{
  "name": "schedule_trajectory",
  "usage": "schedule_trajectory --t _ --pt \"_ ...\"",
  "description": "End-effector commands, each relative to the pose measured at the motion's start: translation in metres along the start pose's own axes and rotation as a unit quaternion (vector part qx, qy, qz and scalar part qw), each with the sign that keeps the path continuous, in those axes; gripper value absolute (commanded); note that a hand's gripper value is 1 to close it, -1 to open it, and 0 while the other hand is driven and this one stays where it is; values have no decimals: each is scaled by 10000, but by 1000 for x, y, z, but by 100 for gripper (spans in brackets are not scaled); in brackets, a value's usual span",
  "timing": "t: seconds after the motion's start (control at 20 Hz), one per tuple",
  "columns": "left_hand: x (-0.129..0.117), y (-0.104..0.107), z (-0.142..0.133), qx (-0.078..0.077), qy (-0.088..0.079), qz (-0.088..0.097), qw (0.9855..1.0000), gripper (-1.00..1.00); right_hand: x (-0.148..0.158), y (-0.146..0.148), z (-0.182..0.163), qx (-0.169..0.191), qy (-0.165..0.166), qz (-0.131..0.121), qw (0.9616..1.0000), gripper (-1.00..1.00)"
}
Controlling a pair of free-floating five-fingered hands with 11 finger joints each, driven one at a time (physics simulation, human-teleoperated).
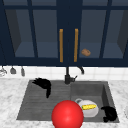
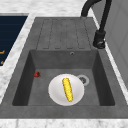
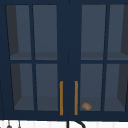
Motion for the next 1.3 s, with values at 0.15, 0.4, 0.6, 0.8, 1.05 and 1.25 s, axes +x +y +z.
schedule_trajectory --t 0.15,0.4,0.6,0.8,1.05,1.25 --pt "-10 -52 20 49 -780 86 9969 -100 0 0 0 0 0 0 10000 0" --pt "-13 -87 19 -15 -969 11 9953 -100 0 0 0 0 0 0 10000 0" --pt "-15 -115 18 -5 -1166 17 9932 -100 0 0 0 0 0 0 10000 0" --pt "-18 -144 17 5 -1416 21 9899 -100 0 0 0 0 0 0 10000 0" --pt "-20 -180 17 -18 -1721 -23 9851 -100 0 0 0 0 0 0 10000 0" --pt "-22 -203 15 -19 -1966 -66 9805 -100 0 0 0 0 0 0 10000 0"
